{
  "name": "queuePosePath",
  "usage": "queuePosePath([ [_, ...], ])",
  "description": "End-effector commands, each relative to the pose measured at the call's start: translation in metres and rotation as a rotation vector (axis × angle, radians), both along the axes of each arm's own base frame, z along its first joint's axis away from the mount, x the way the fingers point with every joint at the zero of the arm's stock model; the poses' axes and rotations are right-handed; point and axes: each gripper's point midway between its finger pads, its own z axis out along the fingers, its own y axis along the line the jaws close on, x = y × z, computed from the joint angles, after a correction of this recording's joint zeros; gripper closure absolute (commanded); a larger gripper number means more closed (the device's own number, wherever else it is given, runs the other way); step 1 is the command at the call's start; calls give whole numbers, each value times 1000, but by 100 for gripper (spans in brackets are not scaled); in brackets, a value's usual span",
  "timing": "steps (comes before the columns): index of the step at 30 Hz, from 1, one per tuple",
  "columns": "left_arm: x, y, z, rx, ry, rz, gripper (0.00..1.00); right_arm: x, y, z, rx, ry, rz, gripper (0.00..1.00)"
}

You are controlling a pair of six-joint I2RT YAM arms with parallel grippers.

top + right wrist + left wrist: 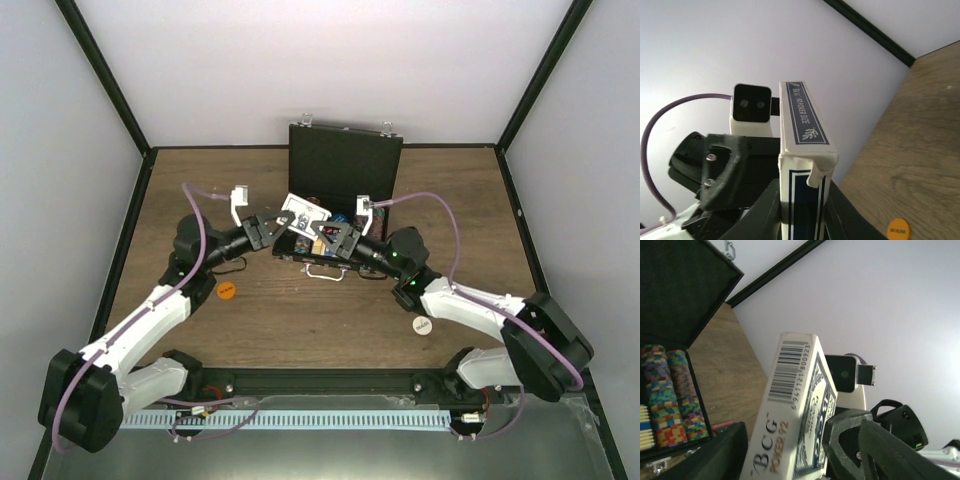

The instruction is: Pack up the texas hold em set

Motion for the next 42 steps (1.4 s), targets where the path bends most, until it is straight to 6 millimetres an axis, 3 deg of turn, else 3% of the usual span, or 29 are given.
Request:
queuePosePath([
  [1, 6, 7, 5, 128, -63, 54, 30, 18, -18, 20, -59, -56, -125, 86],
  [5, 28, 36, 4, 355, -94, 234, 9, 37, -44, -2, -182, -3, -209, 87],
  [8, 45, 66, 14, 516, -125, 386, 5, 57, -67, -28, -314, 59, -282, 87],
  [9, 52, 84, 22, 628, -164, 472, 3, 72, -84, -51, -392, 123, -313, 88],
  [10, 55, 92, 25, 673, -179, 506, 2, 77, -90, -61, -416, 155, -315, 88],
  [15, 57, 127, 38, 829, -247, 670, 0, 99, -97, -94, -512, 243, -283, 87],
  [21, 51, 158, 25, 986, -280, 783, 0, 124, -88, -133, -603, 326, -233, 87],
  [26, 50, 166, 7, 1053, -267, 797, 0, 138, -77, -157, -623, 381, -187, 87],
  [36, 52, 153, -21, 1056, -245, 703, 0, 164, -64, -184, -659, 421, -149, 86],
  [42, 51, 152, -22, 1057, -248, 697, 0, 171, -60, -197, -674, 443, -135, 85],
])
